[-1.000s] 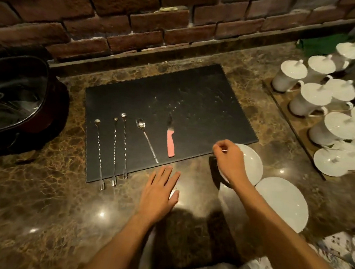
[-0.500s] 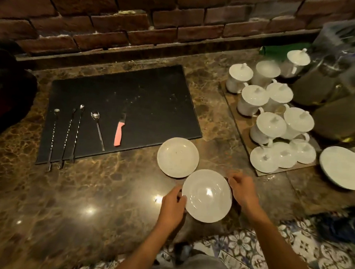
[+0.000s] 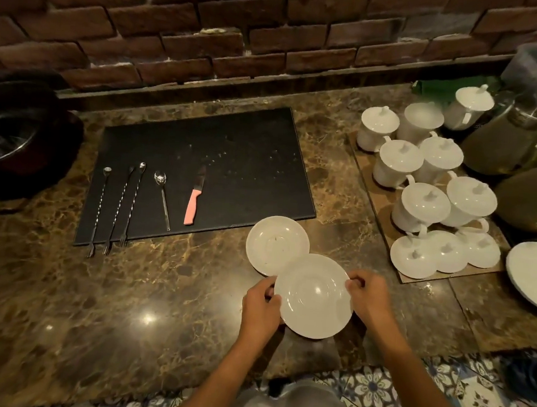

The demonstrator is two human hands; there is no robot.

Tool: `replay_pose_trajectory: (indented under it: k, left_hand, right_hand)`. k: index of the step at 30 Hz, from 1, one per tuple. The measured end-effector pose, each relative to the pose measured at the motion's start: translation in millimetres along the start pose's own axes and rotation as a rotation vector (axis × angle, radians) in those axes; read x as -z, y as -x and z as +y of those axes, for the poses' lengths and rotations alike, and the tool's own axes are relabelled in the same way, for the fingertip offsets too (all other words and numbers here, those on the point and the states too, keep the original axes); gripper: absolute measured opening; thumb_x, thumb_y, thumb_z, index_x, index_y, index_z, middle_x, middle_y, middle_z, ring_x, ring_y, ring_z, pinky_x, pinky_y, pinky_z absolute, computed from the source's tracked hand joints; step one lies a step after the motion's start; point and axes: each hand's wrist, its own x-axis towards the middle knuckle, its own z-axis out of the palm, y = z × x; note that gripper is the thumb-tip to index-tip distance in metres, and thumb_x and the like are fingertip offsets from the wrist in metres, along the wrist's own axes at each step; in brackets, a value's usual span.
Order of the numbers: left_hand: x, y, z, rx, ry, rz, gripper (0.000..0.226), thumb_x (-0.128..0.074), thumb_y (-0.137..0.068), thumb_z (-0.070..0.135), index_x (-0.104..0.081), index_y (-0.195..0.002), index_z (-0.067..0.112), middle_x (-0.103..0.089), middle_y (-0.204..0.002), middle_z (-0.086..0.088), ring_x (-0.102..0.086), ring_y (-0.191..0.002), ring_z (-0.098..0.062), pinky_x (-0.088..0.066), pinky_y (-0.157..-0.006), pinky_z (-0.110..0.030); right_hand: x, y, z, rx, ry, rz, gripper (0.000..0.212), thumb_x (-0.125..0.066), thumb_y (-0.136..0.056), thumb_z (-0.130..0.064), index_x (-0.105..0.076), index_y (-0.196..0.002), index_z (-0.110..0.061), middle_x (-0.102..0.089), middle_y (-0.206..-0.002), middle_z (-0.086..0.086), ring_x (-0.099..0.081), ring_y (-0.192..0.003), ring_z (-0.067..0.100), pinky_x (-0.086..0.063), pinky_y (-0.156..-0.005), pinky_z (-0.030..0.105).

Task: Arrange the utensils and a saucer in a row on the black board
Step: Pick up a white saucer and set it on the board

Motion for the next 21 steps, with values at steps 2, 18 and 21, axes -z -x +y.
replay_pose_trajectory:
  k: [2, 18, 21]
  left_hand:
    - [9.6, -14.1, 11.5, -0.004, -0.001, 0.045, 0.037, -0.056, -0.096, 0.000, -0.072, -0.108, 0.031, -0.070, -0.092, -0.002, -0.068, -0.092, -0.029, -0.062, -0.081, -0.054]
    - [44.1, -93.4, 34.0, -0.001, -0.036, 0.140, 0.035, -0.059, -0.096, -0.001, -0.074, -0.100, 0.030, -0.069, -0.085, 0.014, -0.068, -0.082, -0.015, -0.063, -0.064, -0.035]
    - [45.5, -95.6, 33.3, -0.007, -0.059, 0.144, 0.044, -0.056, -0.097, -0.002, -0.072, -0.098, 0.038, -0.068, -0.086, 0.016, -0.067, -0.082, -0.014, -0.064, -0.068, -0.037]
  right_hand:
    - [-7.0, -12.4, -20.2, 0.023, -0.017, -0.002, 0.022, -0.054, -0.085, 0.001, -0.070, -0.078, -0.013, -0.065, -0.069, 0.000, -0.058, -0.067, 0.017, -0.042, -0.059, 0.026]
    - [-63.7, -83.8, -74.7, 0.095, 0.024, -0.014, 0.028, -0.055, -0.078, 0.003, -0.078, -0.085, -0.012, -0.070, -0.075, 0.000, -0.063, -0.074, 0.022, -0.044, -0.068, 0.025]
    - [-64.4, -84.7, -71.6, 0.097, 0.028, -0.033, 0.026, -0.057, -0.079, 0.000, -0.078, -0.088, -0.013, -0.071, -0.078, -0.001, -0.064, -0.077, 0.020, -0.050, -0.072, 0.029]
